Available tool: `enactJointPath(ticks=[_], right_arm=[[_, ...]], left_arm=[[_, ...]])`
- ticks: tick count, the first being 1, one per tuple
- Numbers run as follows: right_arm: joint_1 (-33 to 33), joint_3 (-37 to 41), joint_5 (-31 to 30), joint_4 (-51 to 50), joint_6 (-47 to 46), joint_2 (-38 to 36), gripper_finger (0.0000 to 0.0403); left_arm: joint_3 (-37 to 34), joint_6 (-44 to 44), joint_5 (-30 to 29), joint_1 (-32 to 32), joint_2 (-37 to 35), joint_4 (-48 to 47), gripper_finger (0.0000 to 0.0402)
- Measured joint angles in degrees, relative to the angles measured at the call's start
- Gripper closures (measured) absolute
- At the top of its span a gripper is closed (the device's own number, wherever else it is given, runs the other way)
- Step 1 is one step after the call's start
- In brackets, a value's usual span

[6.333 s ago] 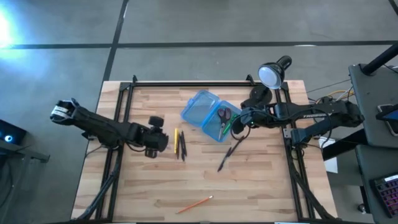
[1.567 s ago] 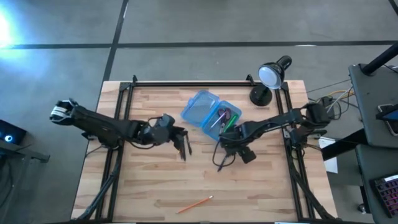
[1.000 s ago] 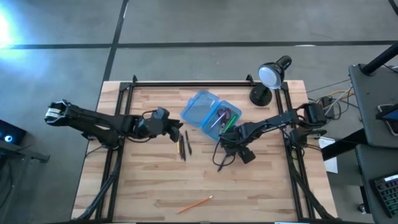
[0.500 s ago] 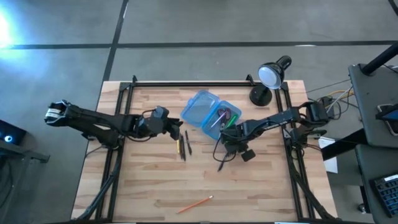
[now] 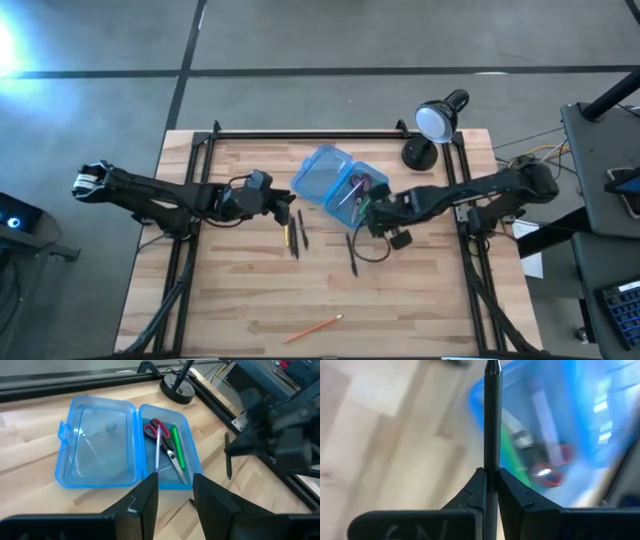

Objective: Pick & place school supplies into a supply box
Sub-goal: Put the black pen into the blue supply box, then put the yellow pen into the blue supply box

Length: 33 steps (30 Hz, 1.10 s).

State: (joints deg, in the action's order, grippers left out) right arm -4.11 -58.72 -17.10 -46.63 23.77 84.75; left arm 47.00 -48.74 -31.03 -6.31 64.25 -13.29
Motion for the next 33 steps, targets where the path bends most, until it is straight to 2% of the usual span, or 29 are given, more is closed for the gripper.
enactJointPath(ticks=[4,10,13,17,25,28,33], right_arm=[[5.4,-1.5,-2.6,3.1,13.4,-0.8,0.0388],[13.0,-1.5,-4.4,13.3,35.6,8.2,0.0368],[13.9,-1.7,-4.4,15.1,40.6,12.8,0.0355],[14.1,-2.3,-4.1,15.9,34.5,13.5,0.0343],[14.1,-2.5,-0.2,16.9,24.0,7.5,0.0284],[14.0,-2.3,-2.2,16.4,19.1,4.9,0.0256],[13.3,-2.4,-6.9,12.3,2.4,-0.4,0.0219]], left_arm=[[0.8,1.7,-0.6,0.0,0.0,0.1,0.0296],[1.2,0.5,-0.8,-0.3,0.0,0.0,0.0296],[1.2,-0.9,0.1,-1.2,-0.1,-0.1,0.0296],[1.2,-3.9,0.0,-2.5,-0.1,-1.1,0.0296],[0.9,-22.9,-0.1,-1.8,0.1,-15.2,0.0296],[0.6,-26.7,-0.1,-1.3,0.7,-17.3,0.0296],[0.7,-31.5,2.3,0.7,4.6,-17.7,0.0296]])
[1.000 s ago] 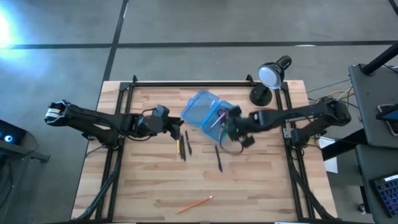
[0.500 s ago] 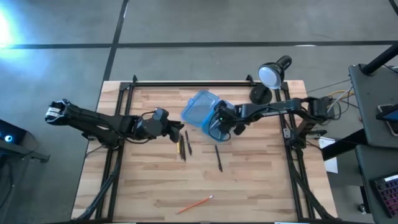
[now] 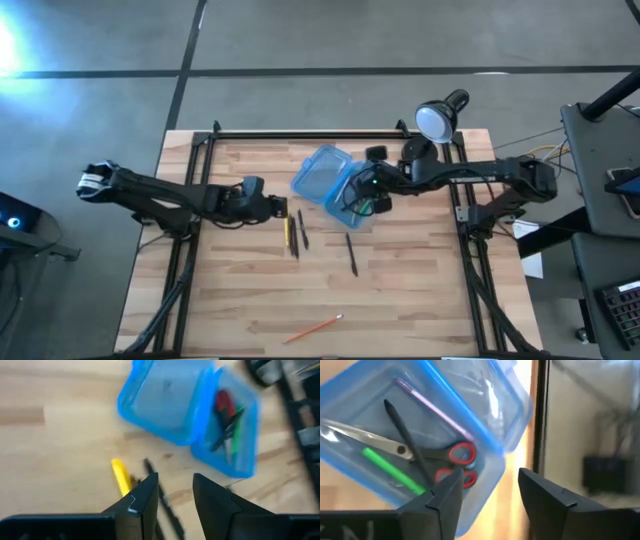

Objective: Pick & place school supplies into a supply box
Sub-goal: Put the yellow pen into the blue supply box

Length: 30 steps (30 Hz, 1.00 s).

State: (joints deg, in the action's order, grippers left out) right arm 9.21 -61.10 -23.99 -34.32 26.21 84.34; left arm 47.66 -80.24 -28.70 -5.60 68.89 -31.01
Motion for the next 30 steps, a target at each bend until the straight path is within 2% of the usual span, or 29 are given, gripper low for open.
enactJointPath(ticks=[6,12,18,23,26,30], right_arm=[[-2.2,0.0,-0.2,-7.1,-20.2,-4.5,0.0189],[-3.3,0.2,-0.2,-7.0,-36.2,-8.1,0.0171],[-2.8,0.1,-0.4,-3.2,-41.9,-8.9,0.0165],[-2.1,-1.2,0.2,-5.4,-45.7,-7.5,0.0165],[-2.2,-1.6,0.2,-6.1,-45.8,-7.4,0.0165],[-1.9,-1.5,0.5,-7.4,-45.8,-7.6,0.0165]], left_arm=[[0.5,-2.4,8.9,0.7,8.3,-0.8,0.0296],[4.5,0.4,10.0,-0.1,10.3,-2.2,0.0296],[5.7,2.1,7.8,0.0,9.9,-6.1,0.0296],[5.6,3.9,6.7,1.8,10.8,-11.5,0.0294],[5.6,5.1,9.2,3.7,11.4,-11.8,0.0286],[5.6,1.8,12.7,6.1,12.8,-10.5,0.0269]])
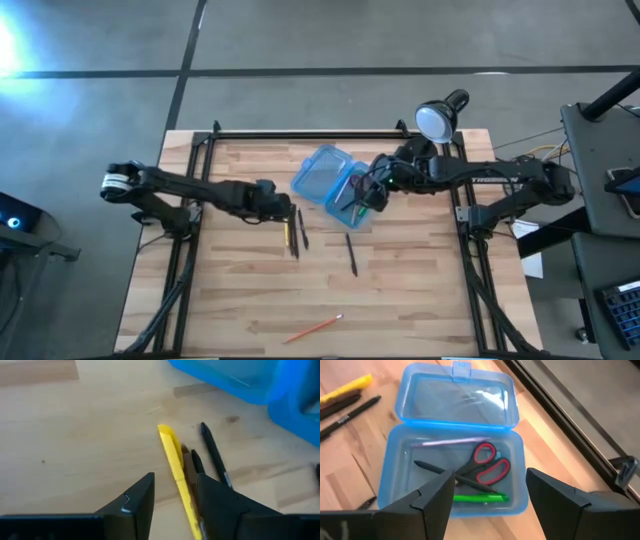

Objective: Pick & place school supplies into a supply box
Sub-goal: Put the yellow pen into the blue supply box

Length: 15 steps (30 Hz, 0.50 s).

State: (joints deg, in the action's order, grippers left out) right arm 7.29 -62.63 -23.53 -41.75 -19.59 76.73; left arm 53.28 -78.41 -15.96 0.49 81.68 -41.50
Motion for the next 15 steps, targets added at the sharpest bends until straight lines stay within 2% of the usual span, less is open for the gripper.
enactJointPath(ticks=[5,15], right_arm=[[0.3,0.0,0.0,-3.9,-2.3,-0.3,0.0165],[0.3,0.0,0.0,-5.0,-3.2,-0.2,0.0165]], left_arm=[[0.0,-8.6,0.7,1.5,3.1,1.7,0.0264],[4.7,-10.2,1.9,2.9,14.7,3.0,0.0264]])
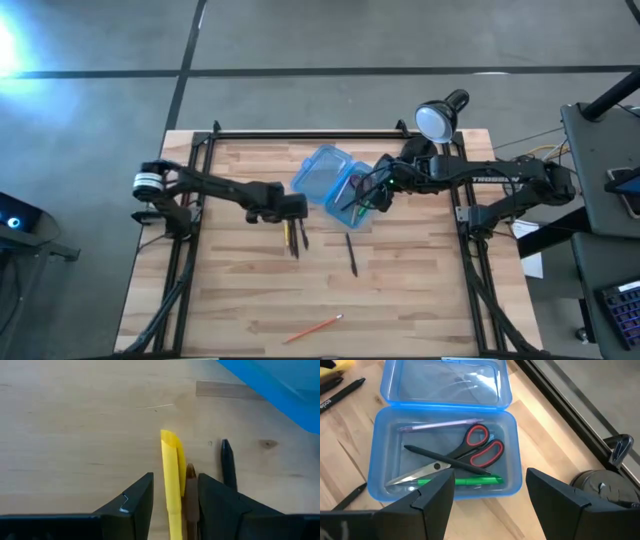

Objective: Pick & place school supplies into a supply box
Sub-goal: Put the yellow pen into the blue supply box

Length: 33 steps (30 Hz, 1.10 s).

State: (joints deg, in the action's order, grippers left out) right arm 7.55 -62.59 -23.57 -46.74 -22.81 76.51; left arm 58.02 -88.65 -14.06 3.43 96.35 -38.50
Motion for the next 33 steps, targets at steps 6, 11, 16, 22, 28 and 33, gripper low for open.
enactJointPath(ticks=[6,11,16,22,28,33], right_arm=[[0.0,0.0,0.0,0.0,0.2,0.0,0.0165],[0.0,0.1,0.0,0.0,0.2,0.0,0.0165],[0.0,0.1,0.0,-0.1,0.3,0.1,0.0165],[0.0,0.1,0.0,-0.1,0.3,0.1,0.0165],[0.0,0.3,-0.1,0.0,0.5,0.1,0.0165],[0.0,0.4,-0.5,0.0,0.5,0.1,0.0165]], left_arm=[[0.9,-0.3,0.1,0.7,3.6,0.0,0.0264],[0.9,-0.5,0.5,0.7,4.9,-0.4,0.0264],[0.9,-0.1,1.8,0.5,4.2,-1.8,0.0264],[0.7,-0.1,4.3,-1.5,3.9,-7.5,0.0264],[0.7,0.1,5.3,-2.6,3.8,-7.9,0.0264],[-0.2,0.1,6.1,-3.0,3.6,-7.1,0.0264]])
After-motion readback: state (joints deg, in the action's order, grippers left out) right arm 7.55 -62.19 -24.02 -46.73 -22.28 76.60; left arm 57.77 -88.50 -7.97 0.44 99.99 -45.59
